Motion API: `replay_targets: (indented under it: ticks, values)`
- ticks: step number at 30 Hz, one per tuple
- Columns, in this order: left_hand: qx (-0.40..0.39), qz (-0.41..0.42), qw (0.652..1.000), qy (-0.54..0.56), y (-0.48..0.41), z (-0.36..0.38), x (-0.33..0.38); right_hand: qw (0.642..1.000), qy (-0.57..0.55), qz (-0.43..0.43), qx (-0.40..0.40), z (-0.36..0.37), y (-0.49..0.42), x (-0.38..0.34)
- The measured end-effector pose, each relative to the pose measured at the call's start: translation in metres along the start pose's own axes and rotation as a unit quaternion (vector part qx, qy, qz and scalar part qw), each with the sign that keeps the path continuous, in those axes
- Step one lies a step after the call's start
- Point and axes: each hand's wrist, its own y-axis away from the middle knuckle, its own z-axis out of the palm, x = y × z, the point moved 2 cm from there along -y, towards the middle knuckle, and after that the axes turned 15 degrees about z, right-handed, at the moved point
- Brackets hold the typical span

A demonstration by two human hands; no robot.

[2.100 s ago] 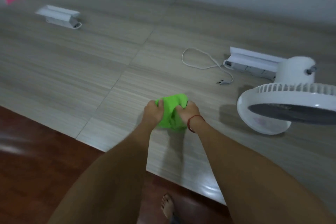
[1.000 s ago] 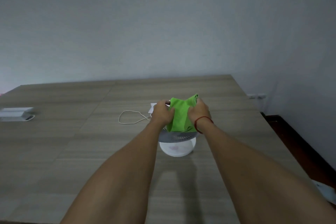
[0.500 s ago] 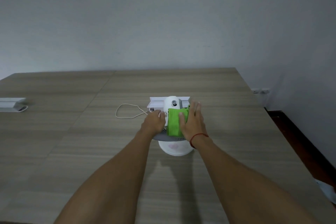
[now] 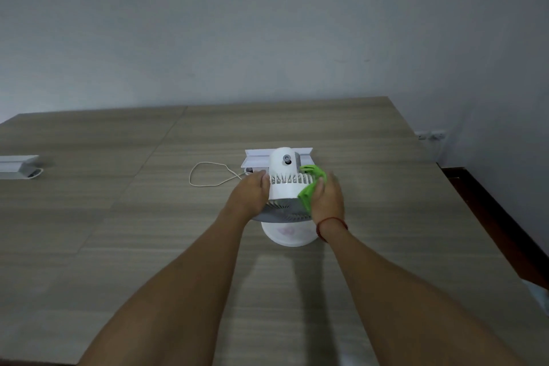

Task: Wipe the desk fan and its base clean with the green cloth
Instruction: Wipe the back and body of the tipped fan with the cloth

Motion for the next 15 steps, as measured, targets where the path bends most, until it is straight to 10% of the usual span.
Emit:
replay_targets:
  ticks: [4, 11, 15]
  values:
    - [-0.003, 0.007, 1.0, 0.0, -0.002, 0.002, 0.0, 0.97, -0.099, 0.218, -0.034, -0.005, -0.004, 0.013]
    - [-0.019, 0.008, 1.0, 0.008, -0.007, 0.004, 0.0, 0.995, 0.075, -0.066, 0.031, 0.011, 0.021, -0.019]
    - [-0.031, 0.01, 0.999, 0.018, -0.008, 0.003, 0.0, 0.989, 0.128, -0.064, 0.028, 0.02, 0.028, -0.026]
